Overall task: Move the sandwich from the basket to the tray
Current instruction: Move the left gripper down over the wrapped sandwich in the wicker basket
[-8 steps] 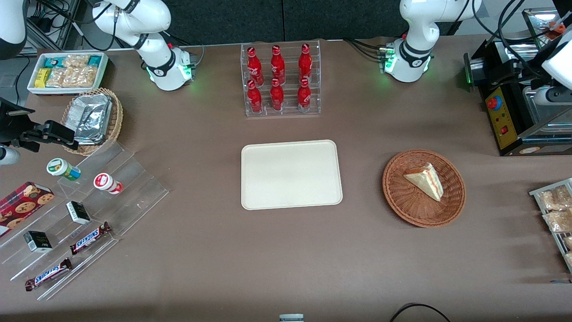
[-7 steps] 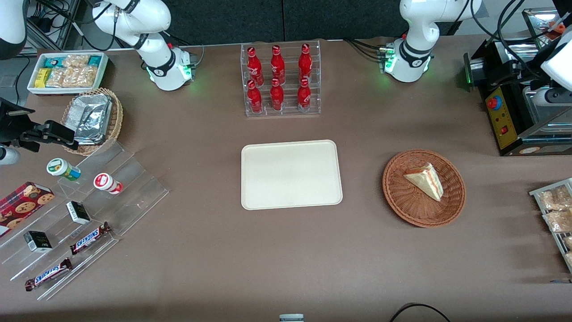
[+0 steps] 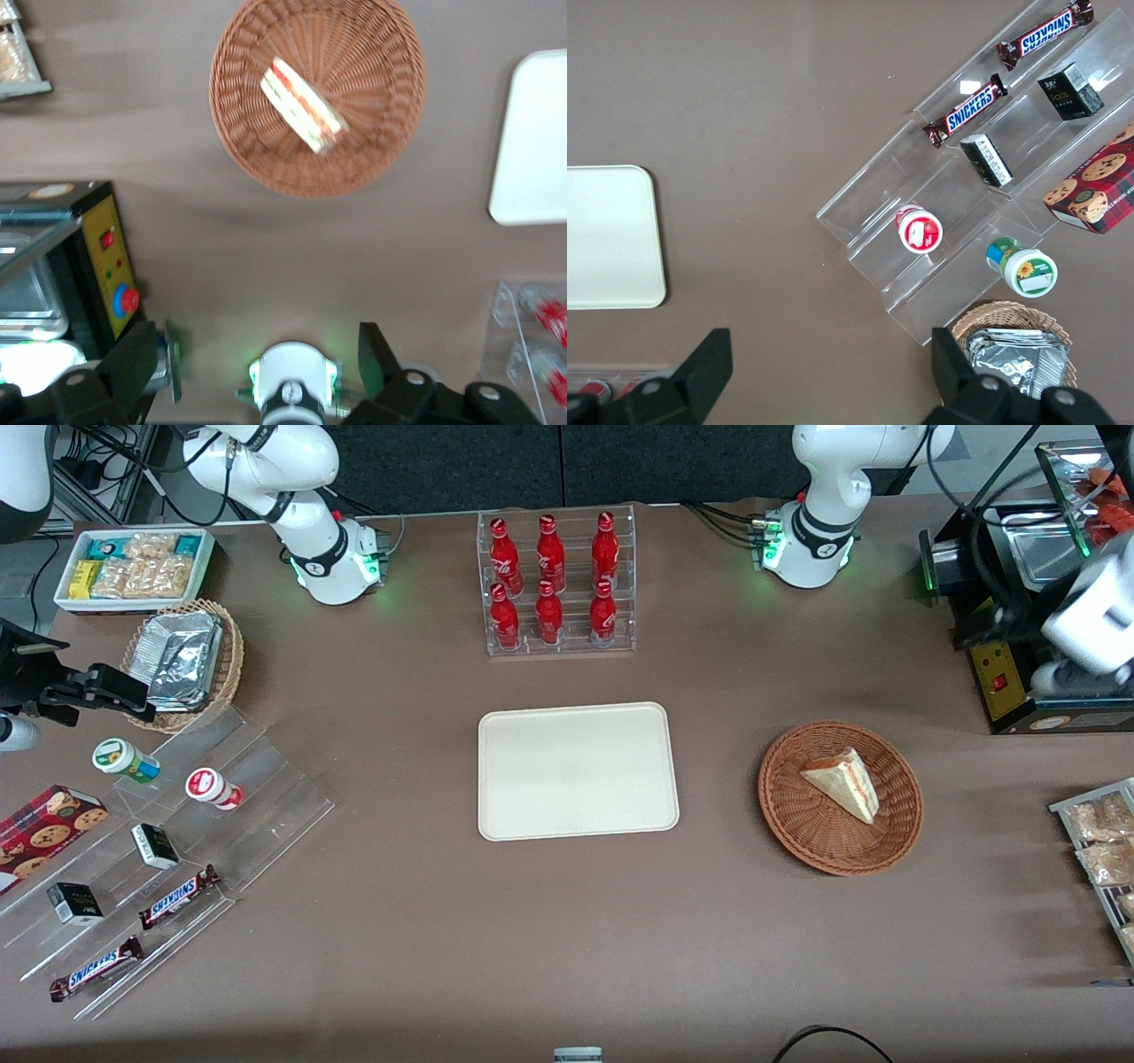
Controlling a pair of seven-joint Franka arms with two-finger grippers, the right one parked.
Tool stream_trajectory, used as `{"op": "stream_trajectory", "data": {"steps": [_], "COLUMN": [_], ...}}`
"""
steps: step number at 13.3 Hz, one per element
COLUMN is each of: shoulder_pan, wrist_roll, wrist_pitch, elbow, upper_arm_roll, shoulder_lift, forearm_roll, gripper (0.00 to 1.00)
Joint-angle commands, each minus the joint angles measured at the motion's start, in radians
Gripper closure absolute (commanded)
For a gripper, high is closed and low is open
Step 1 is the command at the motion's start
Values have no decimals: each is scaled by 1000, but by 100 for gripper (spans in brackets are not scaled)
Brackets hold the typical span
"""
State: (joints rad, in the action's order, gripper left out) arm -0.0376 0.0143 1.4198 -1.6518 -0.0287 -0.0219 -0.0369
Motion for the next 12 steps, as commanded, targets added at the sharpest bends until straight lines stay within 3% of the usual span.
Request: {"op": "stream_trajectory", "data": {"steps": [1, 8, 12], "shoulder_pan": [-4, -16, -18], "wrist_roll": [146, 683, 820], "wrist_pitch": [231, 797, 912], "elbow": [-208, -566, -599], "upper_arm_roll": [-4, 6, 50], "shoulder_lift": [20, 10, -56], "forearm_roll": [-14, 12, 12], "gripper": [0, 0, 0]}}
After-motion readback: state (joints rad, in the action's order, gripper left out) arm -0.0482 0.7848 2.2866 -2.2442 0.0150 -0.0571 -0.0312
